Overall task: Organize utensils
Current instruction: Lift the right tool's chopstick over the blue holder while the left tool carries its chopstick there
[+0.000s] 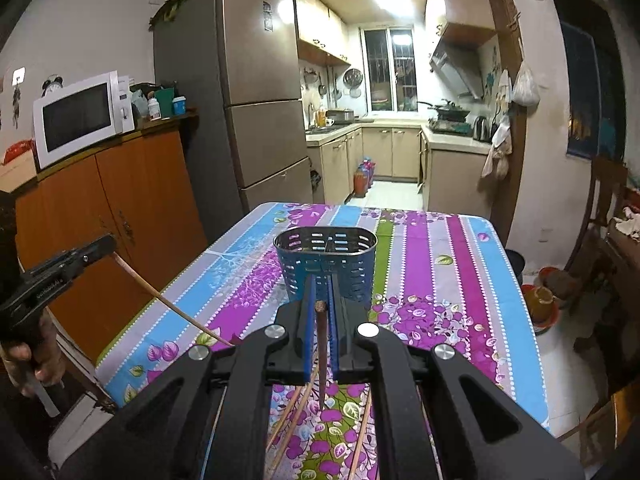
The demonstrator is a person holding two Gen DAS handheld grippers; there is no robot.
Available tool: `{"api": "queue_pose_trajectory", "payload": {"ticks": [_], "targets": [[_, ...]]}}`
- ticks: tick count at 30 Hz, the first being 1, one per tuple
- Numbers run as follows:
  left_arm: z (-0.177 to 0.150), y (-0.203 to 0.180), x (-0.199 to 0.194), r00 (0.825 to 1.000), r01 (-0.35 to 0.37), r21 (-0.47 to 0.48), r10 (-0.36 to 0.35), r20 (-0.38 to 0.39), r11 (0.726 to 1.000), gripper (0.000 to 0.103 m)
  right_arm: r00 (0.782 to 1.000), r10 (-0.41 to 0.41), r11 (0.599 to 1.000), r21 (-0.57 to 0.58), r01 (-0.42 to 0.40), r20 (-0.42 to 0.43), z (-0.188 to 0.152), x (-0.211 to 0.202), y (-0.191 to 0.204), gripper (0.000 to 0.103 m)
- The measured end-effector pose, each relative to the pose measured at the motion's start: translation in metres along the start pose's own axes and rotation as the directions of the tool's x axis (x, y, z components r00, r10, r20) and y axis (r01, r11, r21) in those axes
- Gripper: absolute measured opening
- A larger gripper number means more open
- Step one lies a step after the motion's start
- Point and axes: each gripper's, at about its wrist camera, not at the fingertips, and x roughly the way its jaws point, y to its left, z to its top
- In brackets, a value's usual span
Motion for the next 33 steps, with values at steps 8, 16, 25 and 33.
{"api": "queue_pose_trajectory", "payload": {"ticks": [8,16,25,33], "targets": [[0.081,-0.019,0.015,0.996,0.089,0.016,-0.089,0.008,0.996,0.007,0.997,0.067,0.998,0.016,-0.068,0.026,0.073,-0.019,-0.009,0.004],[0.162,-0.038,0.076,0.993,0.106,0.027,-0.105,-0.045,0.994,0.007,0.999,0.036,0.999,0.034,-0.037,0.036,0.151,0.002,-0.021,0.004],[0.183,-0.05,0.16,0.985,0.06,0.045,-0.052,-0.167,0.997,0.007,0.999,-0.045,0.998,0.045,0.046,-0.026,0.199,0.07,-0.032,0.004],[0.176,-0.043,0.201,0.971,0.034,0.042,-0.023,-0.236,0.999,0.007,0.991,-0.086,0.993,0.073,0.094,-0.105,0.198,0.122,-0.045,0.004]]}}
